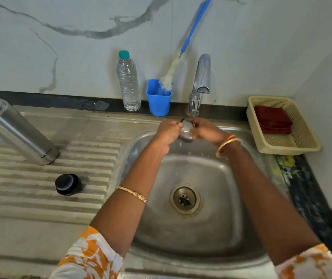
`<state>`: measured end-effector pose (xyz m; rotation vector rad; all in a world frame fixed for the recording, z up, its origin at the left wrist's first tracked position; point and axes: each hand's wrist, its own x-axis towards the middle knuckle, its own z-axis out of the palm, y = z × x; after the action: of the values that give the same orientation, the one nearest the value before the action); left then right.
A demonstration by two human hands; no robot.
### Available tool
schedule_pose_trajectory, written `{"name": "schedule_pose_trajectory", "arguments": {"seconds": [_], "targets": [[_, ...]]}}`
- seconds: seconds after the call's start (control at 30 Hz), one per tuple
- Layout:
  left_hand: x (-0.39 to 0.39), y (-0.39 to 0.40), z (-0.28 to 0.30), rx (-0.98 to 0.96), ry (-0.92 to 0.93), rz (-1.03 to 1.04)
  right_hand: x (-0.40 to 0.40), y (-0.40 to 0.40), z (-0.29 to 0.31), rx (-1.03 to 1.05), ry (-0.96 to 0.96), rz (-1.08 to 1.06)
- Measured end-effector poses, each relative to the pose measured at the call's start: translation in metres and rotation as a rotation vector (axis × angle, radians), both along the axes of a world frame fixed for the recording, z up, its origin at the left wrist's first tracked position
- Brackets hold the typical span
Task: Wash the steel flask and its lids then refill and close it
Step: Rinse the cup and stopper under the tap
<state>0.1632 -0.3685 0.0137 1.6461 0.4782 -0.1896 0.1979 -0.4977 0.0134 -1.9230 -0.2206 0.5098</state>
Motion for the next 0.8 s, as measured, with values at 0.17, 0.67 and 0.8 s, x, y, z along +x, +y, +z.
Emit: {"name": "schedule_pose_trajectory", "arguments": {"seconds": [0.17,0.67,0.8], "targets": [[-0.005,-0.002,-0.004,-0.092,0.027,0.066,0.048,-0.009,-0.002,0.412,0.41,-0.408],[-0.005,-0.018,-0.01,-0.131,0.127,0.041,0.075,0.022,-0.016,0.215,0.325,-0.48],[-0.006,-0.015,-0.017,-0.121,0.111,0.048,0.009,0.018,-0.027,-0.223,-0.19,-0.294]]}}
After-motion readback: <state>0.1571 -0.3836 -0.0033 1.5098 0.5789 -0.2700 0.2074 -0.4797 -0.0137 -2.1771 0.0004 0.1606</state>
